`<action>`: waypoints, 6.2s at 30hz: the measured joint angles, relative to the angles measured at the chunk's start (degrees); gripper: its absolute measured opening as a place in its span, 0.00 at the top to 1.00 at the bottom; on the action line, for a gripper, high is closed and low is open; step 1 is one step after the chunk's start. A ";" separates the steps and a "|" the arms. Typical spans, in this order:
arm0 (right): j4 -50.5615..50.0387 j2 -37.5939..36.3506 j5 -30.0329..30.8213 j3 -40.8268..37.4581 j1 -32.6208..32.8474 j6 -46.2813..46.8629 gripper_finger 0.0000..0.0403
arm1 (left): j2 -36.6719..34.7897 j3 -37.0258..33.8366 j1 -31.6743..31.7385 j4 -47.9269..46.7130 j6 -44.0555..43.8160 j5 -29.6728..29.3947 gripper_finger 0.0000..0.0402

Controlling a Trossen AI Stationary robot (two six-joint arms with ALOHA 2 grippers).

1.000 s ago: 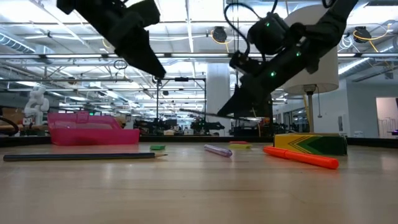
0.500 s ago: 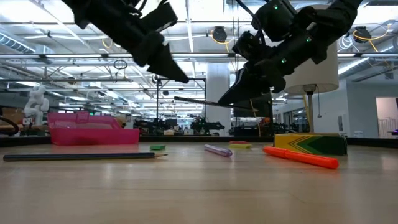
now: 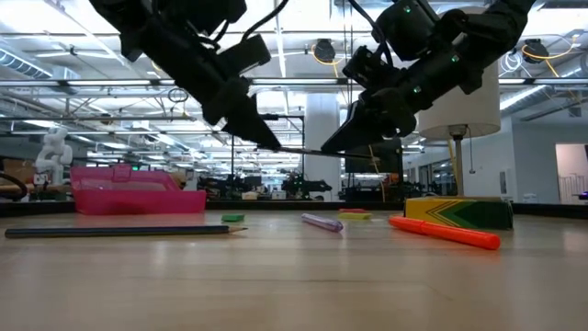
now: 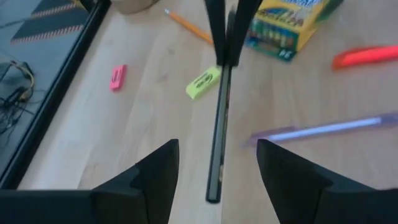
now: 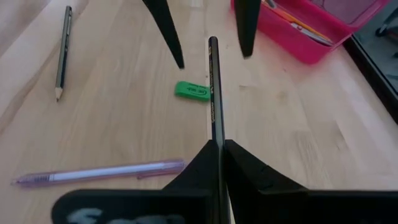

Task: Pack school essentials
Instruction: Put the top black pencil into the pink supply box, then put the yellow pencil into the pink supply box

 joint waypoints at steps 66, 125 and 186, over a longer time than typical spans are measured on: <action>-19.83 -21.47 8.70 -1.08 0.74 3.63 0.48 | -14.41 0.10 3.29 -26.58 -12.97 -4.78 0.95; -18.46 -27.00 8.81 -8.82 6.86 7.69 0.50 | -24.09 -8.17 43.73 -47.73 -12.33 -2.72 0.92; -21.75 -10.69 -0.09 -8.79 -8.35 -6.51 0.68 | -24.43 -8.11 13.30 -30.39 -23.64 1.74 0.74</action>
